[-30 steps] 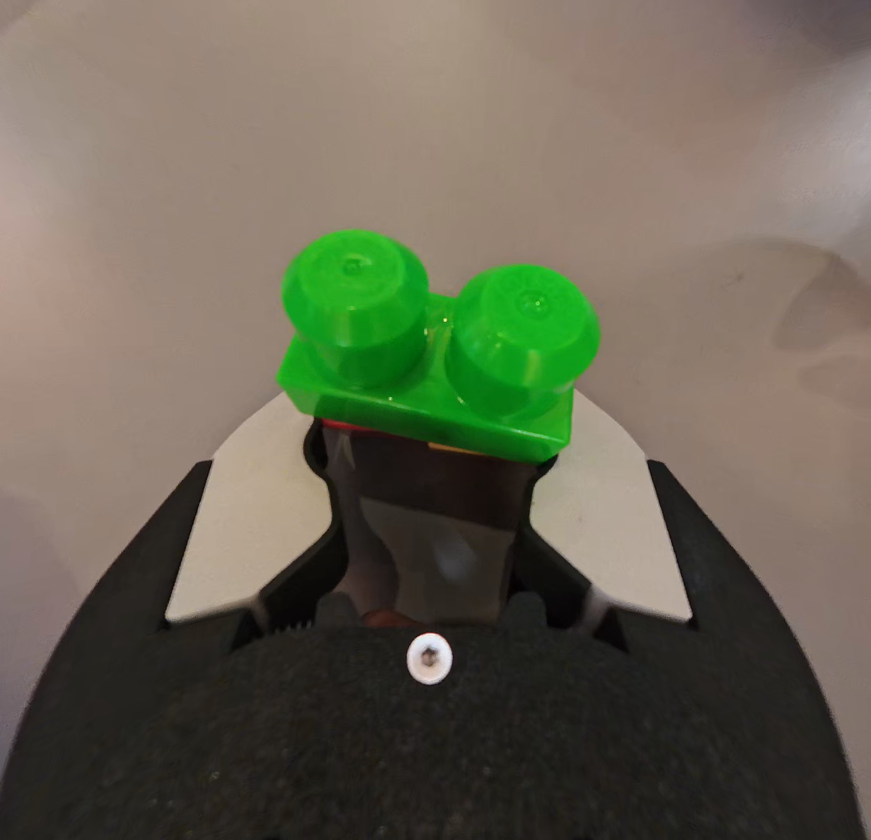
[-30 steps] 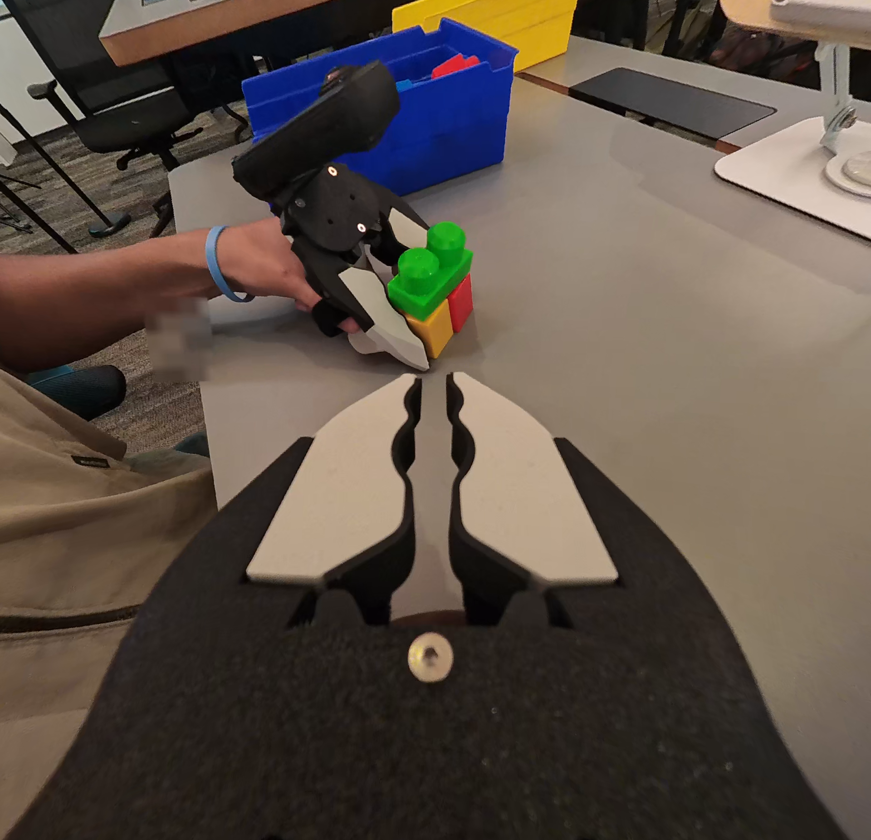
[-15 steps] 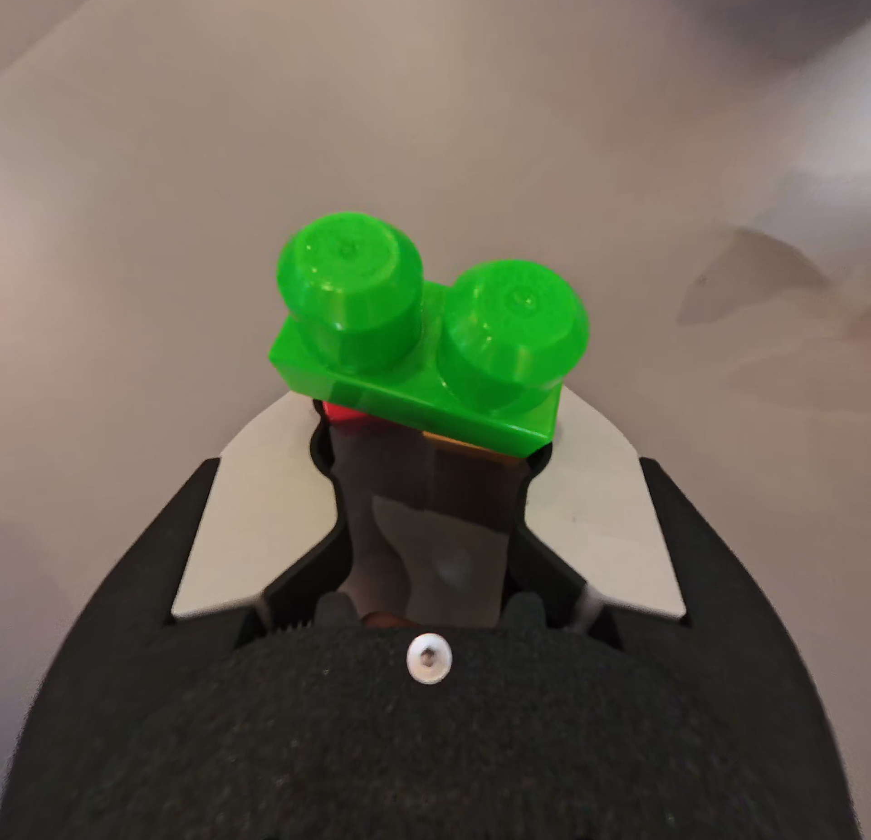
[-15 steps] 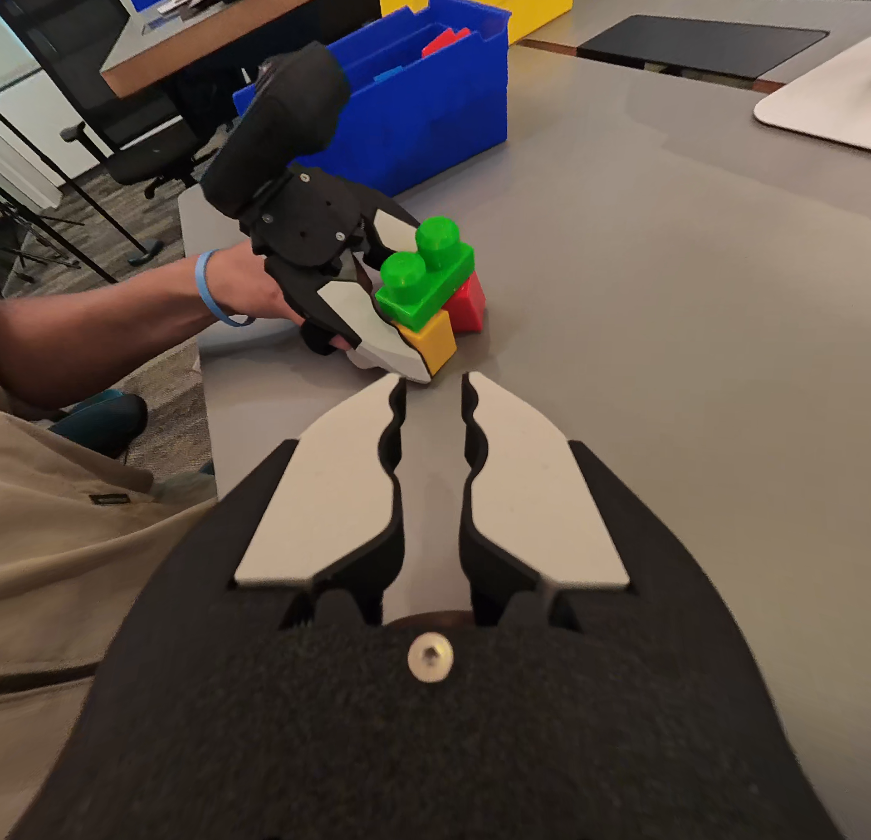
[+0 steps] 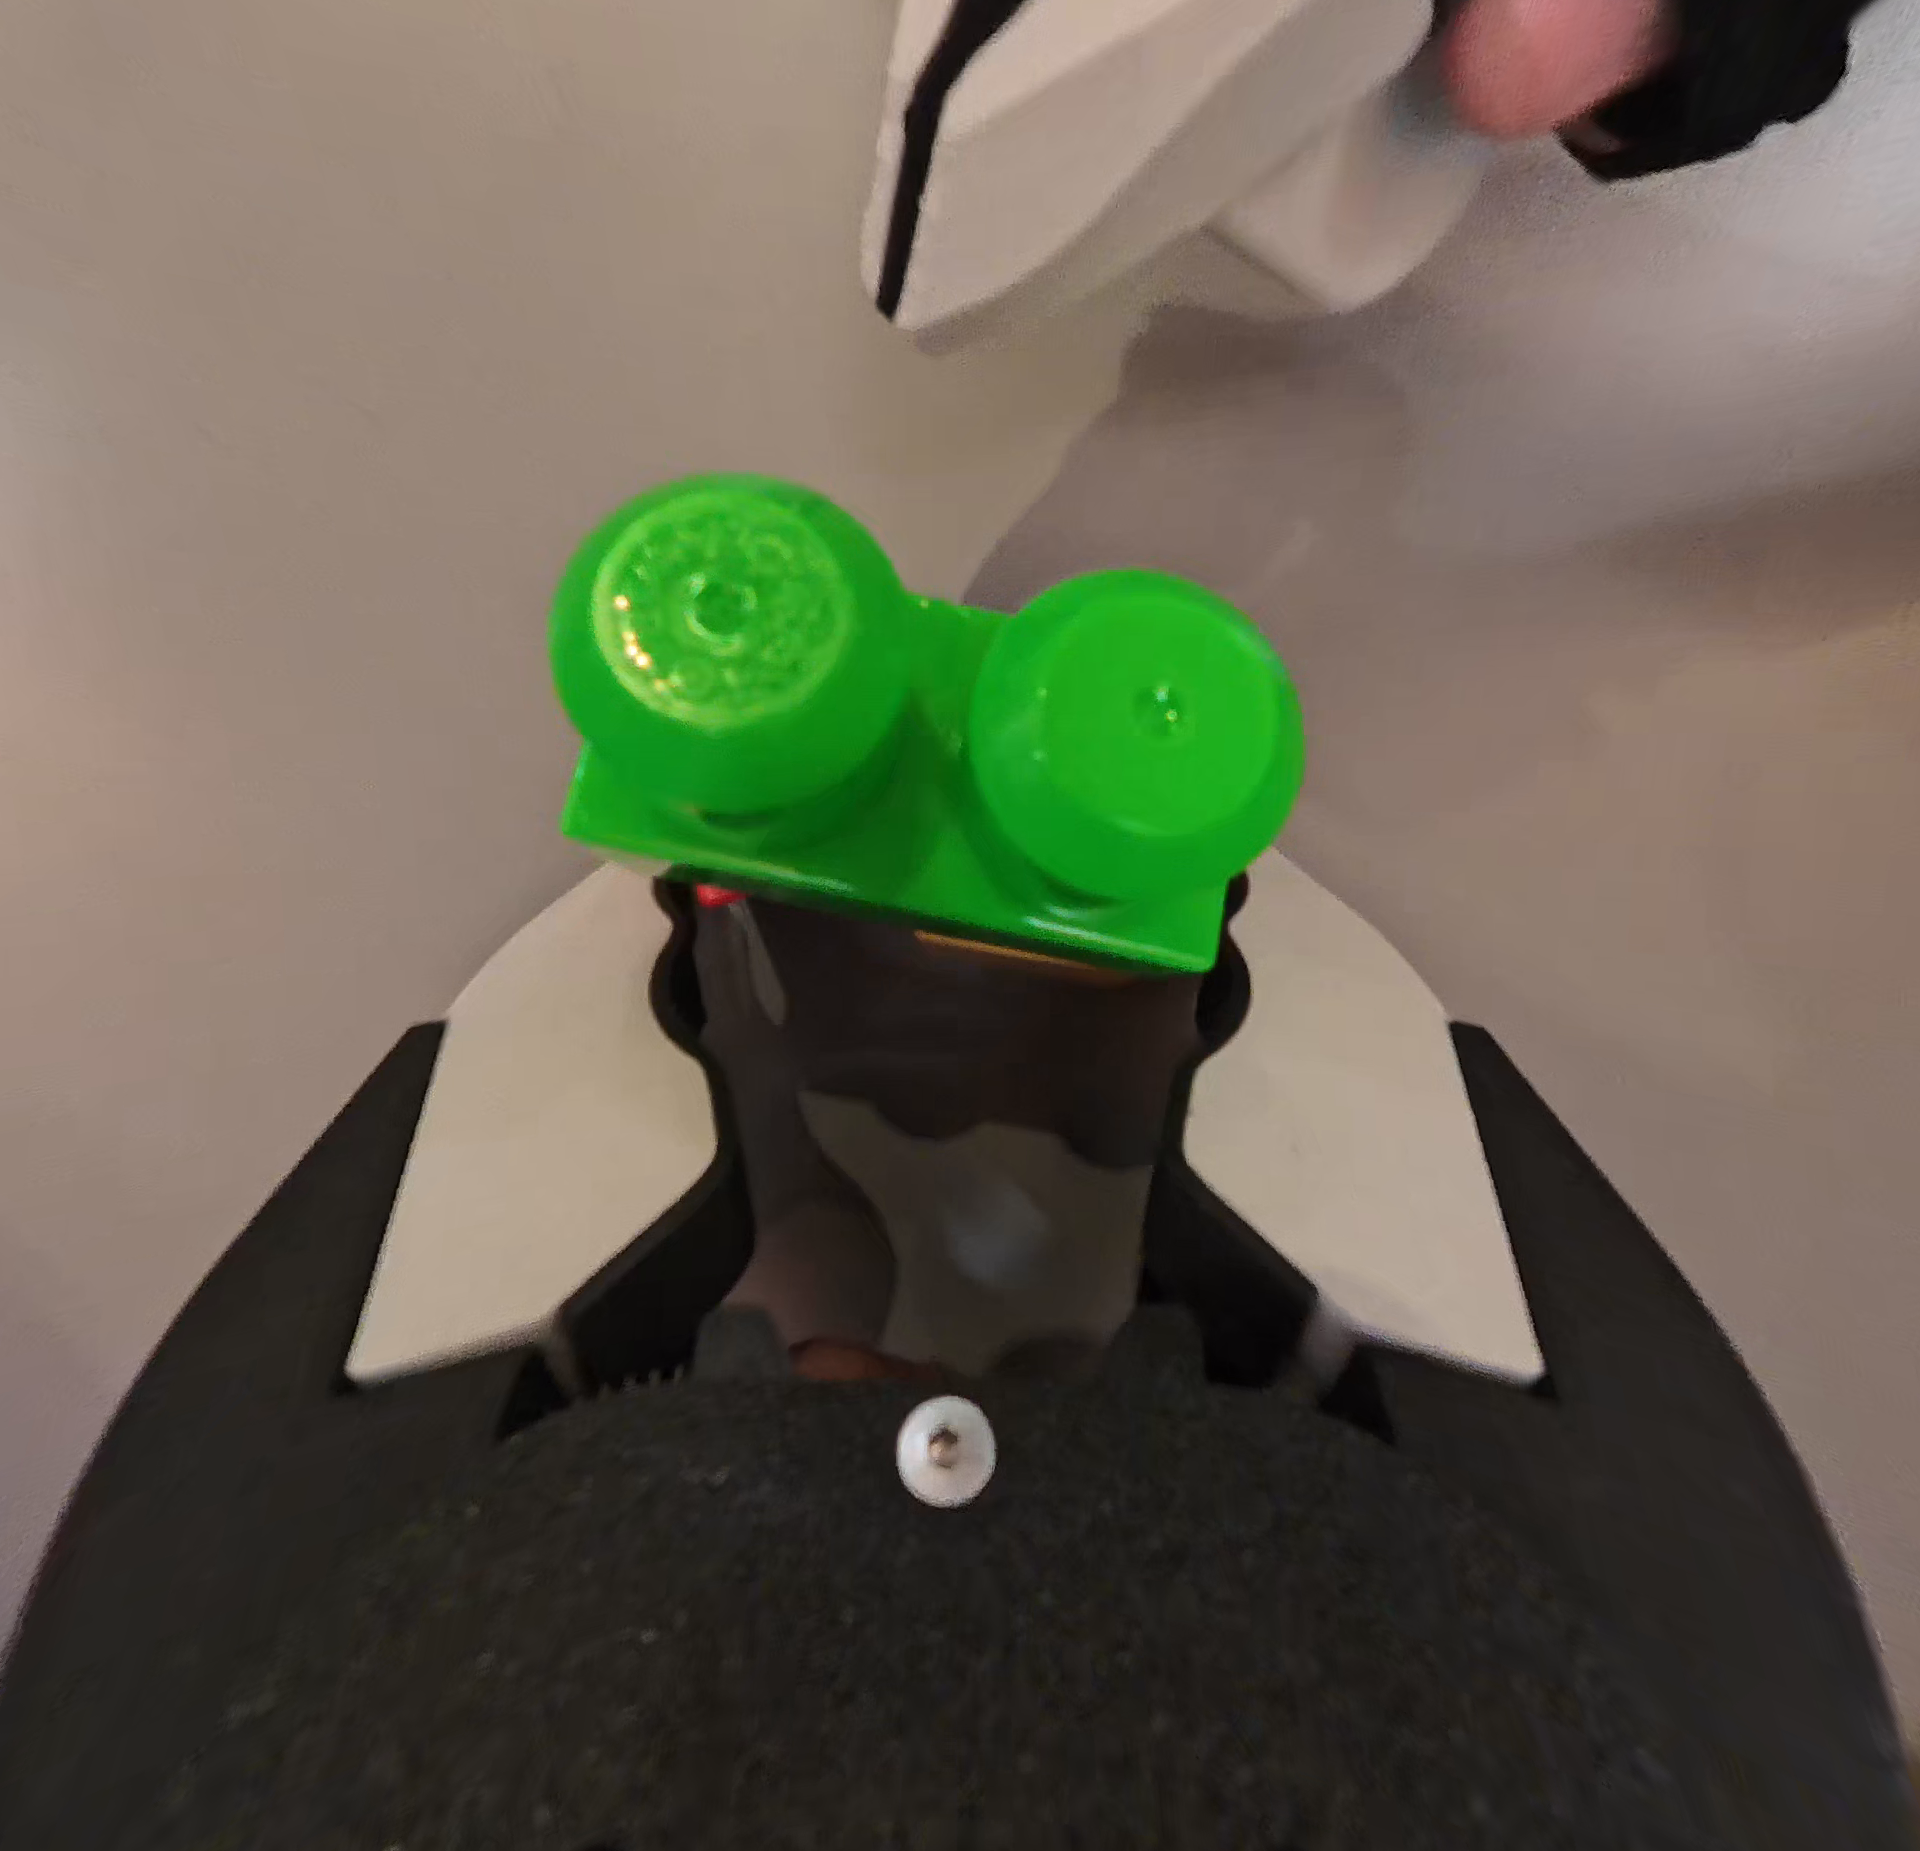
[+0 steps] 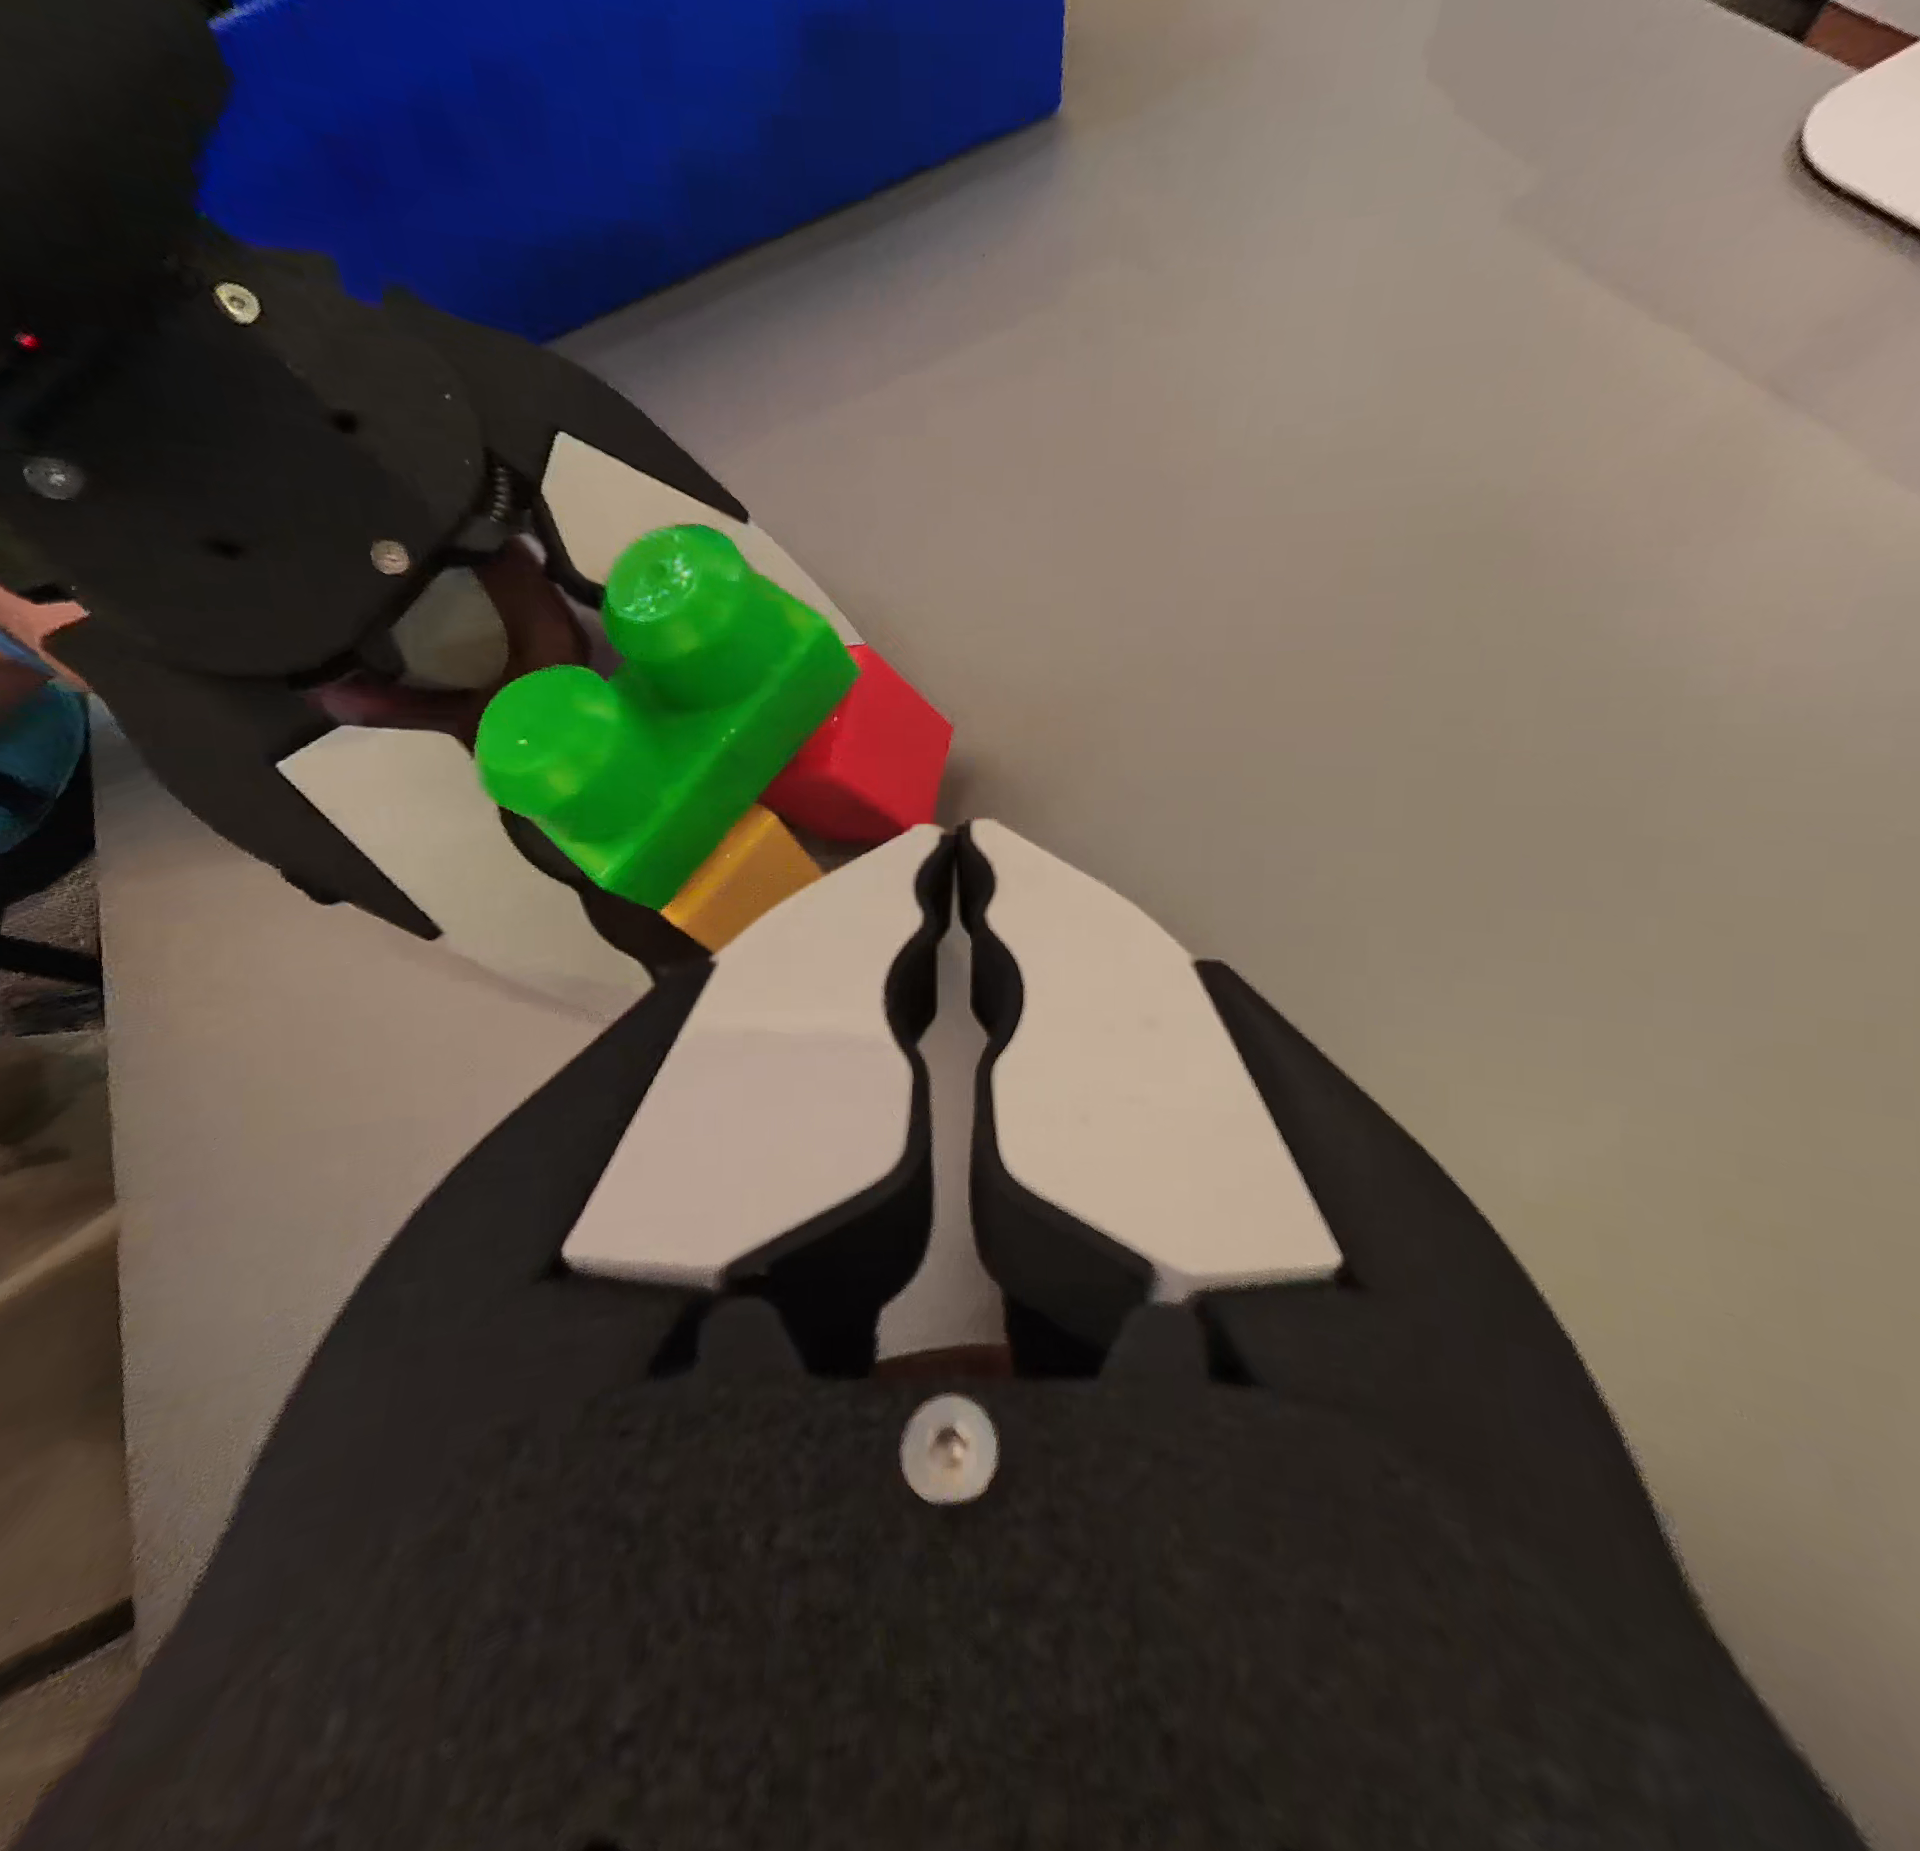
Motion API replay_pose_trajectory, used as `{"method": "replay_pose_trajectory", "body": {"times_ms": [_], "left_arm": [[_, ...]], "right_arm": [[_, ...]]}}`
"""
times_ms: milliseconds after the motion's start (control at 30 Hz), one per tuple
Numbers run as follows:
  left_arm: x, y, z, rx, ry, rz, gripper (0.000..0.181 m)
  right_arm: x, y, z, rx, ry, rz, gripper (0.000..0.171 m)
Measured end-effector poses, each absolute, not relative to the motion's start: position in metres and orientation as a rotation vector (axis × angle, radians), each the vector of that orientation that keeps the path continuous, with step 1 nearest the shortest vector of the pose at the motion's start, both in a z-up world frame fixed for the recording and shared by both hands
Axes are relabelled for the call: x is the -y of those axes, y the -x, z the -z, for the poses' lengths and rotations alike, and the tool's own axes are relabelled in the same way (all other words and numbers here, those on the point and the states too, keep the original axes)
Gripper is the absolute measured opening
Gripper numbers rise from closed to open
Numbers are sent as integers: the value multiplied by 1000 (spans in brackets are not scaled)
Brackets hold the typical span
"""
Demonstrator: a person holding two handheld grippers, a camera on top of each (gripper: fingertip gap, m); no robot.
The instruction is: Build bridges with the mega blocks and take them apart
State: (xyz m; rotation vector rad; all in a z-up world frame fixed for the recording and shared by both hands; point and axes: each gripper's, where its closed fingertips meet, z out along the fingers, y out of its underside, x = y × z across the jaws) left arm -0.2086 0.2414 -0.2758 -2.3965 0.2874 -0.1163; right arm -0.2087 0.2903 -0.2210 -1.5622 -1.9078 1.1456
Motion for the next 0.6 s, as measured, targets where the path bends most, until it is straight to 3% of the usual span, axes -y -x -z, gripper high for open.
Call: {"method": "replay_pose_trajectory", "body": {"times_ms": [100,300,367,467,600], "left_arm": [[-236,205,268,-281,2374,164,96],[-216,202,239,-155,2262,270,92],[-210,187,231,-114,2194,422,85],[-213,186,226,-31,2126,491,88],[-219,201,225,28,2101,534,90]], "right_arm": [[-289,205,212,1924,1442,-1154,0],[-276,190,228,2116,1143,-1038,24],[-275,193,242,2206,1088,-985,21],[-280,207,248,2241,1041,-996,5],[-277,222,249,2301,1005,-1049,0]]}}
